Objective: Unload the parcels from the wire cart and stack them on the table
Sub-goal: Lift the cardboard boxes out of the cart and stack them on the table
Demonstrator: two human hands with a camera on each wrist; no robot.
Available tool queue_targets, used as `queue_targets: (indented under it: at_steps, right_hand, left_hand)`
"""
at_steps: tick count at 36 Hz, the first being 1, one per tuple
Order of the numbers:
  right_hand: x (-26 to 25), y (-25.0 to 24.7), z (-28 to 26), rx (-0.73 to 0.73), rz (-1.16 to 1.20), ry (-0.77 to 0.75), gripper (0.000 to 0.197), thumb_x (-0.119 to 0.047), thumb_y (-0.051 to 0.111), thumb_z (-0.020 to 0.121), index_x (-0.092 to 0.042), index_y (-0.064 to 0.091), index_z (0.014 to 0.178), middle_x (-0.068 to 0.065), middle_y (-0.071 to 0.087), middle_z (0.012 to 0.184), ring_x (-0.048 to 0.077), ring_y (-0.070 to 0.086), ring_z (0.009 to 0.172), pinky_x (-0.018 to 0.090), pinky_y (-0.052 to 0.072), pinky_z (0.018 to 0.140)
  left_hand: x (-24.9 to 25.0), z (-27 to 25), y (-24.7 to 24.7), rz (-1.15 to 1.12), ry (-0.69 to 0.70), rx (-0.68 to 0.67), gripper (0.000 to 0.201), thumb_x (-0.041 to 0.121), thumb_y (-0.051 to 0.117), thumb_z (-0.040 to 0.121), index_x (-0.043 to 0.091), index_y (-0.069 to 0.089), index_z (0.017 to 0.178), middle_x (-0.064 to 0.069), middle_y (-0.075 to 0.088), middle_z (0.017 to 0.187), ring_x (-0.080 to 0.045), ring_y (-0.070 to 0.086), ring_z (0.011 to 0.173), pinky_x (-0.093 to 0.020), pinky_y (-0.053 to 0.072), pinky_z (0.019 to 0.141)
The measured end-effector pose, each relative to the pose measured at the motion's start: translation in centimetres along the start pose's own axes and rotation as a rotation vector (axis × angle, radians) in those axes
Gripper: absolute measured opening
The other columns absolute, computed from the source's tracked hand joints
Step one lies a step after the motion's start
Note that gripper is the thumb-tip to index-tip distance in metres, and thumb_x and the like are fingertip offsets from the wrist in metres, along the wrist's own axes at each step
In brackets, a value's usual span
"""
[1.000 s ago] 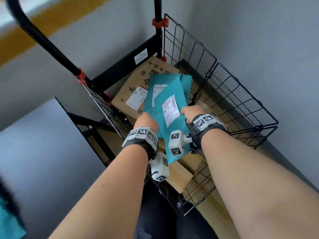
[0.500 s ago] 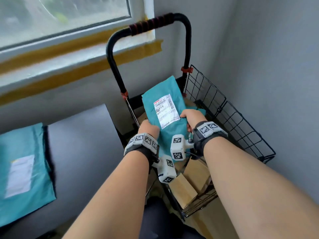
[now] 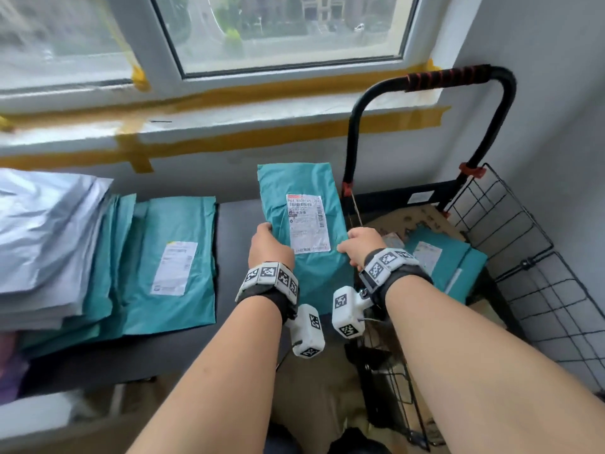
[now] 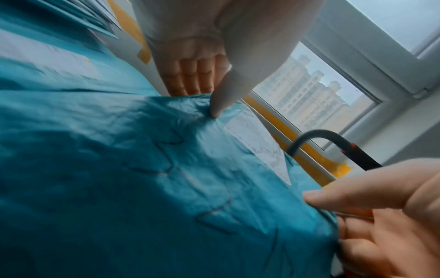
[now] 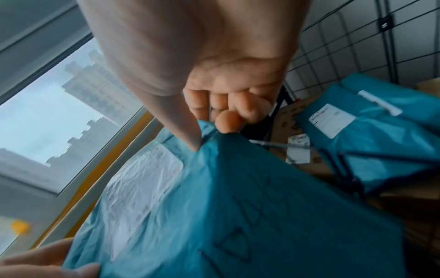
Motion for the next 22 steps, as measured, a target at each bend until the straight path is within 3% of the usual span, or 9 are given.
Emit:
queue_targets:
  at_steps: [2,5,10,15,17,19,22]
  right_hand:
    - [-2.2,3.4,0.5,-0.028,-0.07,-0.033,0.009,-0.01,0.06,0.074,-0.015,0.056,0.067,0.013,0.054,0.068,0.025,0.051,0.062,0.034,0.044,0.058]
    - [-6.0,8.2,-0.1,-0.091,-0.139,-0.091,0.014,-0.006,0.059,0.078,-0.013,0.053,0.068,0.012,0.059,0.076,0.026,0.057,0.071,0.03,0.045,0.065]
    - [-10.4,15.7,0.0,-0.159,-0.185,-0.132,0.024,-0.004,0.06,0.079,-0.016,0.046,0.063,0.01,0.057,0.076,0.024,0.054,0.068,0.03,0.044,0.063]
    - [-13.2,21.5,0.4,-0.239,-0.184,-0.107,0.015,-0.006,0.062,0.079,-0.015,0.054,0.071,0.01,0.061,0.08,0.025,0.056,0.068,0.033,0.045,0.061]
    - [-14.0,23.4,0.5,-0.275,-0.187,-0.102,0.008,-0.006,0.063,0.08,-0.013,0.061,0.083,0.009,0.065,0.084,0.026,0.058,0.071,0.033,0.047,0.061]
    - [-14.5,25.3,0.7,-0.31,-0.23,-0.098,0.014,-0.006,0.064,0.08,-0.011,0.065,0.093,0.009,0.069,0.091,0.027,0.063,0.076,0.035,0.052,0.067]
    - [-14.9,27.6,1.3,-0.375,-0.356,-0.073,0.016,-0.007,0.067,0.08,-0.008,0.067,0.096,0.011,0.07,0.103,0.032,0.068,0.093,0.038,0.055,0.084]
  left_hand:
    - [-2.4,1.1,-2.6,0.021,-0.038,0.022,0.053,0.002,0.044,0.089,0.016,0.039,0.14,-0.008,0.051,0.135,-0.028,0.053,0.117,-0.031,0.042,0.083]
    - [-6.0,2.8,-6.6,0.057,-0.095,0.066,0.052,0.001,0.041,0.09,0.017,0.04,0.14,-0.009,0.052,0.133,-0.029,0.053,0.117,-0.033,0.042,0.084]
    - [-11.2,5.8,-12.0,0.099,-0.169,0.104,0.053,-0.003,0.043,0.087,0.015,0.042,0.138,-0.009,0.052,0.132,-0.028,0.054,0.114,-0.03,0.041,0.08]
    - [-15.3,8.8,-15.6,0.139,-0.22,0.108,0.055,-0.001,0.043,0.088,0.017,0.04,0.14,-0.01,0.049,0.134,-0.029,0.055,0.114,-0.037,0.047,0.088]
    - [-16.7,9.8,-16.6,0.169,-0.245,0.106,0.054,0.002,0.043,0.089,0.017,0.041,0.141,-0.011,0.047,0.136,-0.029,0.052,0.118,-0.038,0.046,0.092]
    - [-17.9,10.6,-17.2,0.209,-0.285,0.074,0.054,0.005,0.042,0.089,0.017,0.041,0.142,-0.013,0.043,0.139,-0.031,0.048,0.123,-0.039,0.043,0.098]
    - [-19.1,11.5,-17.7,0.208,-0.297,0.033,0.061,0.004,0.042,0.084,0.019,0.041,0.143,-0.011,0.039,0.142,-0.03,0.045,0.126,-0.041,0.043,0.102]
Point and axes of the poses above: each hand's wrist, its own z-axis towards the middle knuckle, its own y-axis out of the palm, x = y × z, the point moved 6 cm from there along z, towards the middle knuckle
